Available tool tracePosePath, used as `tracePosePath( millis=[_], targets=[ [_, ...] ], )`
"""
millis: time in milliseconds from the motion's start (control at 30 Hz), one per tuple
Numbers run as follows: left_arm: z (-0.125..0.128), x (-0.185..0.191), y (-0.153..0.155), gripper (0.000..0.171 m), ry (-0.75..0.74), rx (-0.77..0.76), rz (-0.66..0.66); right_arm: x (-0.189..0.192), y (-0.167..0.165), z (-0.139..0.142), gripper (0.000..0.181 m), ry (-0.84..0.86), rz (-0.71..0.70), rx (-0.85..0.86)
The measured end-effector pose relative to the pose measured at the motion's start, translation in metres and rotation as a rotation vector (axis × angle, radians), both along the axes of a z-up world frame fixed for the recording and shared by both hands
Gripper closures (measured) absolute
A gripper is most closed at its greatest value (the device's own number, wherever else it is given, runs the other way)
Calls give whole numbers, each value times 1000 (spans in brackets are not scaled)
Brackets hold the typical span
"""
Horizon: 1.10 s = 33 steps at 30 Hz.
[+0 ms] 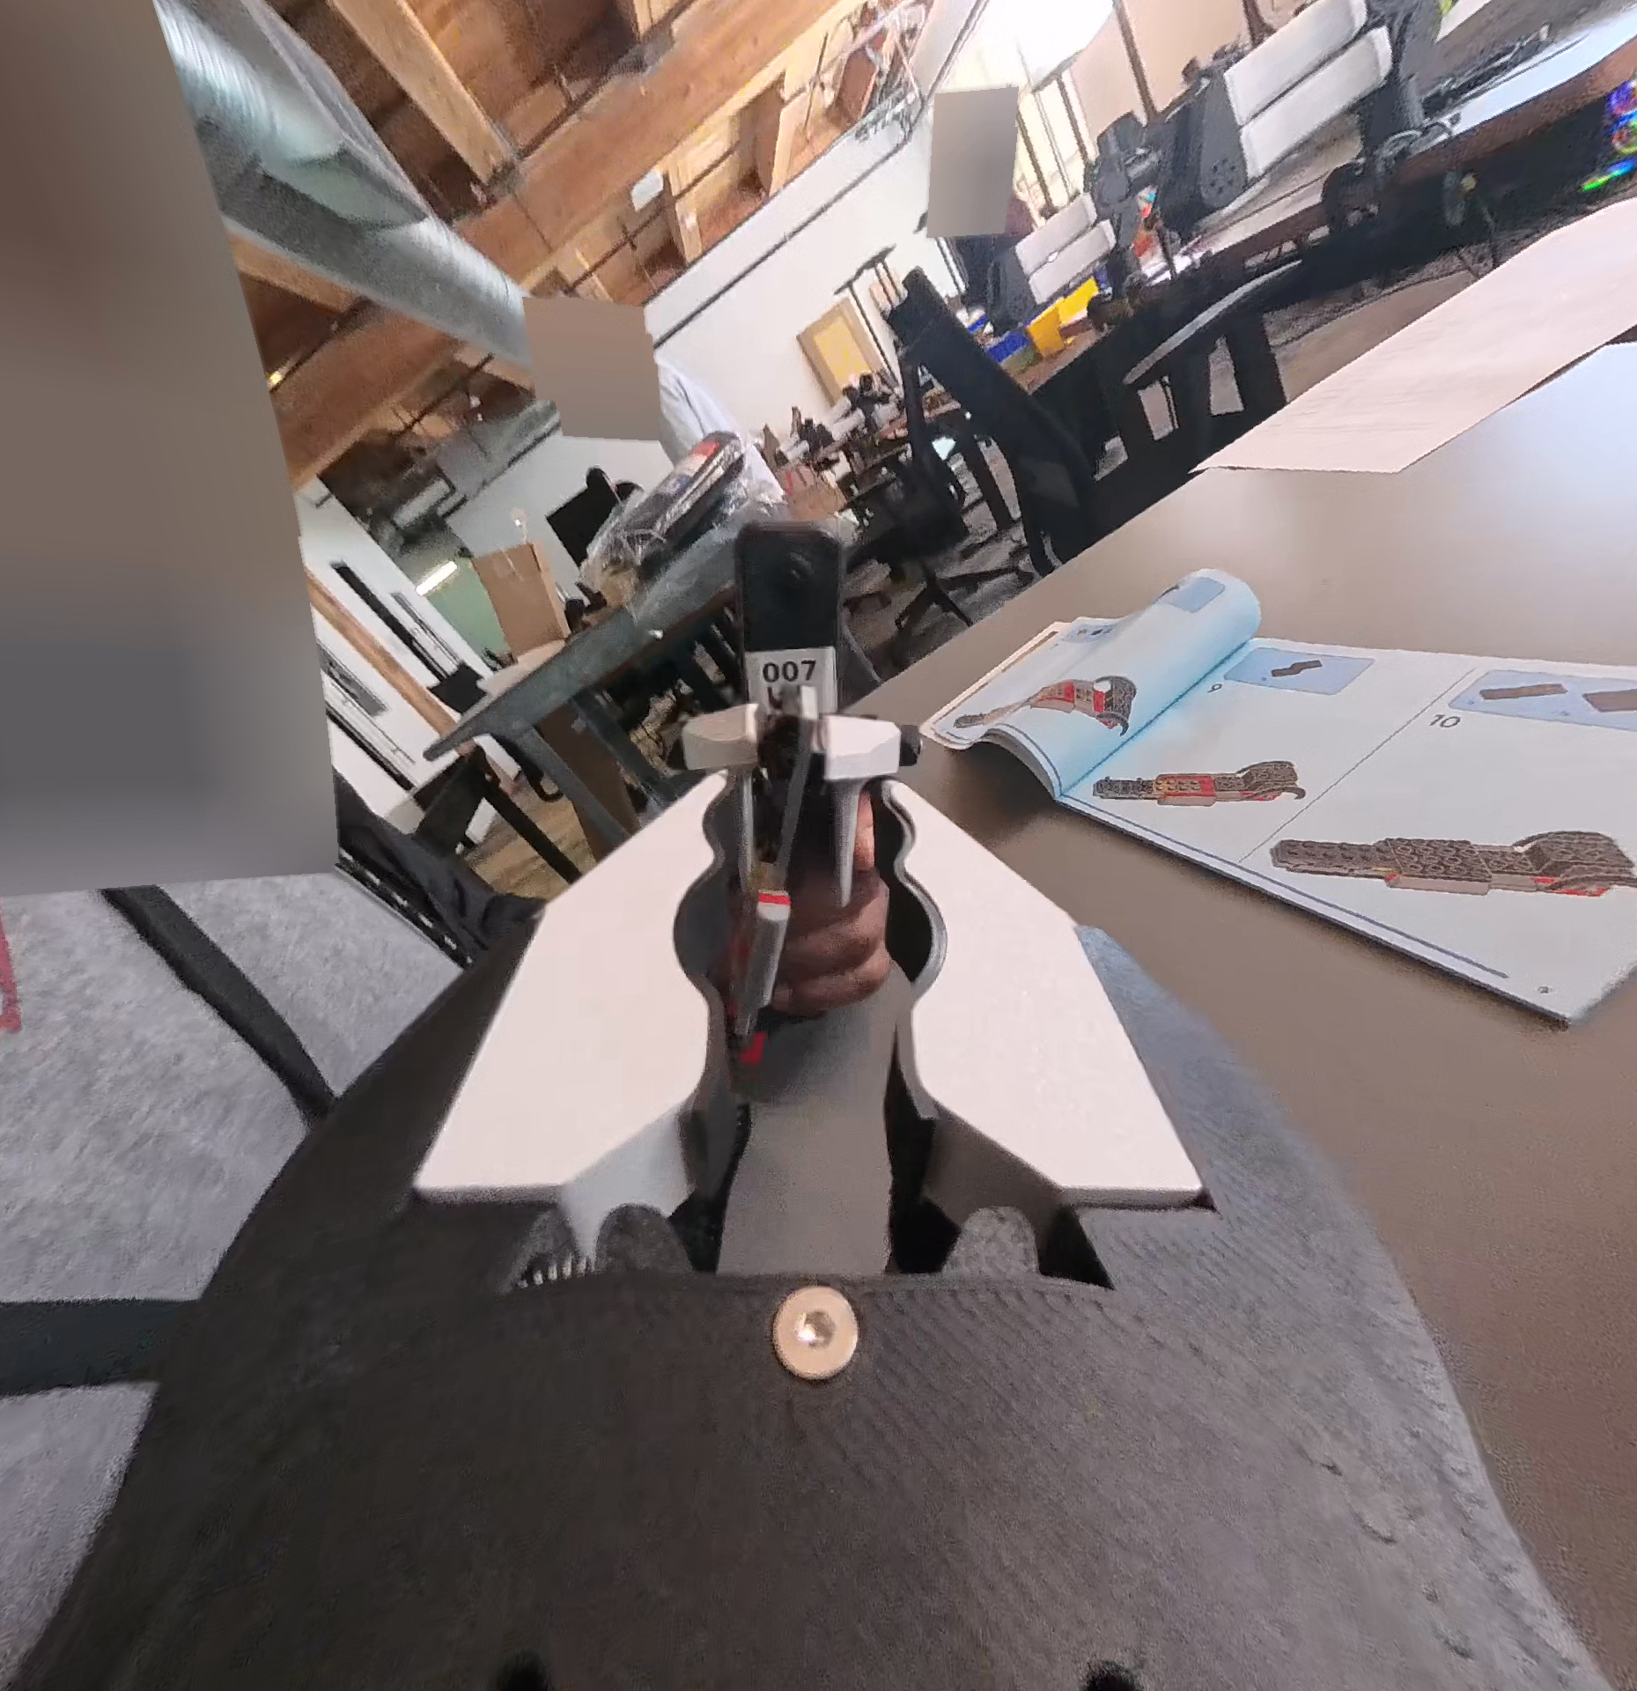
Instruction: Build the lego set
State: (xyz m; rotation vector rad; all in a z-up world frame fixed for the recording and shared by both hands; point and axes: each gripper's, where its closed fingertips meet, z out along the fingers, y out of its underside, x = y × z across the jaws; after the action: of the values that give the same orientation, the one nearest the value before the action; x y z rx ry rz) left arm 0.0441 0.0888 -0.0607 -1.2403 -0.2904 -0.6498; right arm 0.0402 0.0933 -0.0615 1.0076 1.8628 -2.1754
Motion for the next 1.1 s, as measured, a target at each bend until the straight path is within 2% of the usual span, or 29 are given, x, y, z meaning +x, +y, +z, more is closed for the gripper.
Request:
tracePosePath(
  millis=[200,567,833,867,933,1100],
  targets=[
    [6,5,5,161,66,33,16,3,-3,10,167,24,-23,-102],
    [11,16,9,161,106,53,-16,13,0,15,168,82,-25,-142],
    [7,19,12,161,166,-14,-5,16,3,10,167,110,-19,-97],
    [6,19,12,161,187,-30,0,16,4,10,166,106,-14,-88],
    [5,21,12,160,234,-53,5,14,9,12,153,111,-15,-78],
    [1,27,15,160,358,-122,15,19,8,19,153,162,42,-20]
  ],
)
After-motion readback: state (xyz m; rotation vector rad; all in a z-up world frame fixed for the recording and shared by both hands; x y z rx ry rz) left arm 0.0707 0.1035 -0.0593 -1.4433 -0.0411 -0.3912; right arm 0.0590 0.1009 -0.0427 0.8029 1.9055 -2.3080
